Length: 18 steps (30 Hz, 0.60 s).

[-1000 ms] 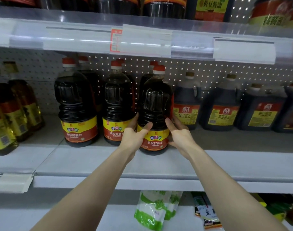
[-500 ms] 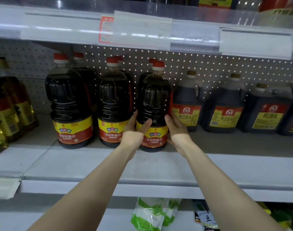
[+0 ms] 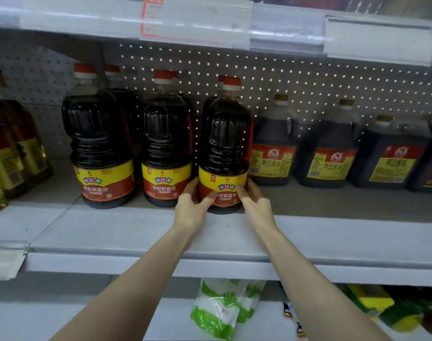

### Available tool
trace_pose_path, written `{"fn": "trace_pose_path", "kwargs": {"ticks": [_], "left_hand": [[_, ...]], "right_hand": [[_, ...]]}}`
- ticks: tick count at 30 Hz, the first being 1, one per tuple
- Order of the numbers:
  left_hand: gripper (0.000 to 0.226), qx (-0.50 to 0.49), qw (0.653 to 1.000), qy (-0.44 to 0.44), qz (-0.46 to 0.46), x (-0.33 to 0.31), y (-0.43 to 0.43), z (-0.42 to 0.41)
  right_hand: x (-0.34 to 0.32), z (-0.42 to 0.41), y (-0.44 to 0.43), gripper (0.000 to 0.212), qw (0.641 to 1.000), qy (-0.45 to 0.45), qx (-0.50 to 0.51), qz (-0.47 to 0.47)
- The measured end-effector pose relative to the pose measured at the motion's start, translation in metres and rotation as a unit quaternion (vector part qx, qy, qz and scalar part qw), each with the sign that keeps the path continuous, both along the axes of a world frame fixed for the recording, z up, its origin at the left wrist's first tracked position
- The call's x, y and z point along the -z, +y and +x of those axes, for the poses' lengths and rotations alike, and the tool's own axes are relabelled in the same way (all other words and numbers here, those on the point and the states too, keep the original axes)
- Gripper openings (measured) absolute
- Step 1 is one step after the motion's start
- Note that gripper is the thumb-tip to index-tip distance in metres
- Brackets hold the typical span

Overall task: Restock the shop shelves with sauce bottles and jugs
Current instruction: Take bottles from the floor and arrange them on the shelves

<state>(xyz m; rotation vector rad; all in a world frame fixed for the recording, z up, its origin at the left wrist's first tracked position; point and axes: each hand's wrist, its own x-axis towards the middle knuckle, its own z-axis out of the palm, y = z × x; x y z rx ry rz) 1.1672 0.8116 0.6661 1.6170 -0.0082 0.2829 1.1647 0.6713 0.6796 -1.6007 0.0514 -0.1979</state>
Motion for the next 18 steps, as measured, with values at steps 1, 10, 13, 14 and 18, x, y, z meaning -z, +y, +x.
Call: {"fn": "trace_pose_path", "kwargs": {"ticks": [1,10,13,14,18], "left_hand": [[0.057,-0.002,1.000,0.003,0.004,0.0017,0.0004,0.0010],[0.057,0.016,0.999,0.012,0.029,0.0072,0.0033,0.0097],[0.058,0.026,0.999,0.013,0.025,0.0077,0.0026,0.0089],[0.057,0.023,0.999,0.011,0.024,0.0081,0.0022,0.0077],[0.049,-0.011,1.000,0.004,0.011,0.0104,0.0019,0.0047]], "right_hand": [[0.0011,-0.0002,0.0008,0.052,1.000,0.000,0.000,-0.007],[0.0097,0.0025,-0.0025,0.055,0.998,0.002,0.003,-0.058],[0.0098,0.0021,-0.0033,0.054,0.999,0.002,-0.006,-0.045],[0.0095,0.0013,-0.0035,0.054,0.999,0.002,-0.005,-0.041],[0.0075,-0.0023,-0.0044,0.048,1.000,-0.004,0.014,-0.023]]}}
